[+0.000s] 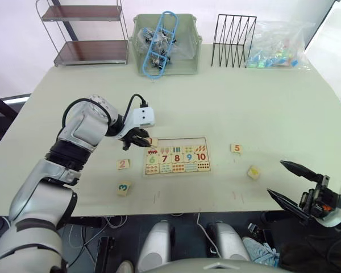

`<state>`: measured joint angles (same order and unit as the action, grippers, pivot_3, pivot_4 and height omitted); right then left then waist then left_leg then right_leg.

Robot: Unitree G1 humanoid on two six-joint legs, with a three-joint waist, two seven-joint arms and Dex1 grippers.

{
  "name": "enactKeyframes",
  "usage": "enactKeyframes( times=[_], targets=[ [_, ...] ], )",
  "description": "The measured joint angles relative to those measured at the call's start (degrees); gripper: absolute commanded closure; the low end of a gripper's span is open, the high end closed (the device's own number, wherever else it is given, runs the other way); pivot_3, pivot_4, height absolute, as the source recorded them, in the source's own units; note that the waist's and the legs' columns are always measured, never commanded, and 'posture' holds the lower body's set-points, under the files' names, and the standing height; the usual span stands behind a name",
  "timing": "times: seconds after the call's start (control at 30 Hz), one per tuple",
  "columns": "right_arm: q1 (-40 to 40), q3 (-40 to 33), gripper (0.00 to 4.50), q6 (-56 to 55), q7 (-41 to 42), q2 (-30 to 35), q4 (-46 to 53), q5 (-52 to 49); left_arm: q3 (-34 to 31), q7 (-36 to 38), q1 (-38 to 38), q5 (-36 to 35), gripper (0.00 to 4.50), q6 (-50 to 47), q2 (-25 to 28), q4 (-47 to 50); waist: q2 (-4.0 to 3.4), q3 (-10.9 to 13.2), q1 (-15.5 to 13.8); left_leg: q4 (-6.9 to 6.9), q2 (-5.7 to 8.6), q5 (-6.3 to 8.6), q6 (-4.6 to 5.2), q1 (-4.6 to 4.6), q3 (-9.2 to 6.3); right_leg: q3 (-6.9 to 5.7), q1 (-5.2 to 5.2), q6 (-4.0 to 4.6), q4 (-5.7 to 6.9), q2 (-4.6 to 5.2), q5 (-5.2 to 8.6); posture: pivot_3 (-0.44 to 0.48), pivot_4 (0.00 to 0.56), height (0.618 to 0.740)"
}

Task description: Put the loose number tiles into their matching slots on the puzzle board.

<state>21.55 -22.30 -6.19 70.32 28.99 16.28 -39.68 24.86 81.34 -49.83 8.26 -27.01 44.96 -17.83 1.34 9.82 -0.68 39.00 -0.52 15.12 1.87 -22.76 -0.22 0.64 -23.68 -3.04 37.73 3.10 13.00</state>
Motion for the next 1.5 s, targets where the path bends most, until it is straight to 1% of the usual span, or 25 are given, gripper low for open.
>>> enactKeyframes(
  times=[0.6,0.67,0.7,0.77,0.8,0.83,0.87,1.0,1.13,1.23,1.33,1.5],
  targets=[
    [-0.06,0.00,0.00,-1.58,0.45,0.00,-1.55,0.21,0.00,0.24,-0.02,0.05,3.56,1.07,-0.89,-0.88,0.00,0.00,-0.01,0.00,0.00,0.00,0.00,0.01,0.01,0.01,0.00,0.00,0.00,0.00,0.00,0.000,0.150,0.740],
    [-0.06,0.00,0.00,-1.59,0.45,0.00,-1.56,0.20,-0.02,0.31,-0.02,0.00,2.54,0.82,-0.89,-0.81,0.00,0.00,0.00,0.00,0.00,0.00,0.00,0.01,0.01,0.01,0.00,0.00,0.00,0.00,0.00,0.000,0.150,0.740],
    [-0.06,0.00,0.00,-1.59,0.45,0.00,-1.56,0.21,-0.04,0.69,-0.03,-0.13,2.16,0.43,-0.88,-0.70,0.00,0.00,0.00,0.00,0.00,0.00,0.00,0.01,0.01,0.01,0.00,0.00,0.00,0.00,0.00,0.000,0.150,0.740],
    [-0.06,0.00,0.00,-1.59,0.46,0.00,-1.58,0.20,-0.03,1.38,-0.02,-0.55,1.14,-0.33,-0.89,-0.65,0.00,0.00,0.00,0.00,0.00,0.00,0.00,0.01,0.00,0.01,0.00,0.00,0.01,0.00,0.00,0.000,0.150,0.740],
    [-0.06,0.00,0.00,-1.59,0.47,0.00,-1.58,0.21,-0.03,1.48,-0.02,-0.59,0.76,-0.49,-0.89,-0.62,0.00,0.00,0.00,0.00,0.00,0.00,0.00,0.01,0.01,0.01,0.00,0.00,0.01,0.00,0.00,0.000,0.150,0.740],
    [-0.06,0.00,0.00,-1.59,0.50,0.00,-1.60,0.21,-0.03,1.93,-0.02,-0.87,0.22,-1.30,-0.82,-0.38,0.00,0.00,0.00,0.00,0.00,0.00,0.00,0.01,0.01,0.01,0.00,0.00,0.00,0.00,0.00,0.000,0.150,0.740],
    [-0.06,0.00,0.00,-1.59,0.52,0.00,-1.60,0.21,-0.03,2.23,-0.03,-1.10,0.09,-1.50,-0.74,-0.22,0.00,0.00,0.00,0.00,0.00,0.00,0.00,0.01,0.01,0.01,0.00,0.00,0.00,0.00,0.00,0.000,0.150,0.740],
    [-0.03,0.00,0.00,-1.59,0.58,0.00,-1.67,0.21,-0.05,3.43,-0.37,-1.91,0.09,-2.63,0.05,0.39,0.00,0.00,0.00,0.00,0.00,0.00,0.00,0.01,0.00,0.00,0.00,0.00,0.01,0.00,0.00,0.000,0.150,0.740],
    [-0.20,0.00,0.00,-1.59,0.57,0.04,-1.72,0.23,-0.86,4.28,-2.39,-3.20,0.09,-3.63,0.50,0.18,0.00,0.00,-0.06,0.01,0.00,0.00,0.00,0.00,0.01,0.00,0.00,0.00,0.00,0.00,0.00,0.000,0.150,0.740],
    [-0.50,0.00,0.00,-1.58,0.56,0.12,-1.76,0.29,-2.11,4.33,-4.83,-3.97,0.09,-3.55,0.38,-2.10,0.00,0.00,-0.01,0.02,0.01,0.00,0.00,0.00,0.00,-0.01,0.00,0.00,0.01,0.00,0.00,0.000,0.150,0.740],
    [-0.57,0.00,0.00,-1.58,0.58,0.19,-1.85,0.33,-3.11,3.03,-5.59,-4.10,0.09,-2.22,-0.49,-4.29,0.00,0.00,-0.01,0.01,0.01,0.00,0.00,0.01,0.00,0.00,0.00,0.00,0.01,0.00,0.00,0.000,0.150,0.740],
    [-0.64,0.00,0.00,-1.58,0.52,0.21,-1.89,0.39,-5.33,-0.45,-5.55,-5.19,0.09,4.95,-2.84,-10.32,0.00,0.01,-0.02,0.02,0.00,0.00,0.00,0.00,0.00,0.00,0.00,0.00,0.01,0.00,0.00,0.000,0.150,0.740]
  ],
)
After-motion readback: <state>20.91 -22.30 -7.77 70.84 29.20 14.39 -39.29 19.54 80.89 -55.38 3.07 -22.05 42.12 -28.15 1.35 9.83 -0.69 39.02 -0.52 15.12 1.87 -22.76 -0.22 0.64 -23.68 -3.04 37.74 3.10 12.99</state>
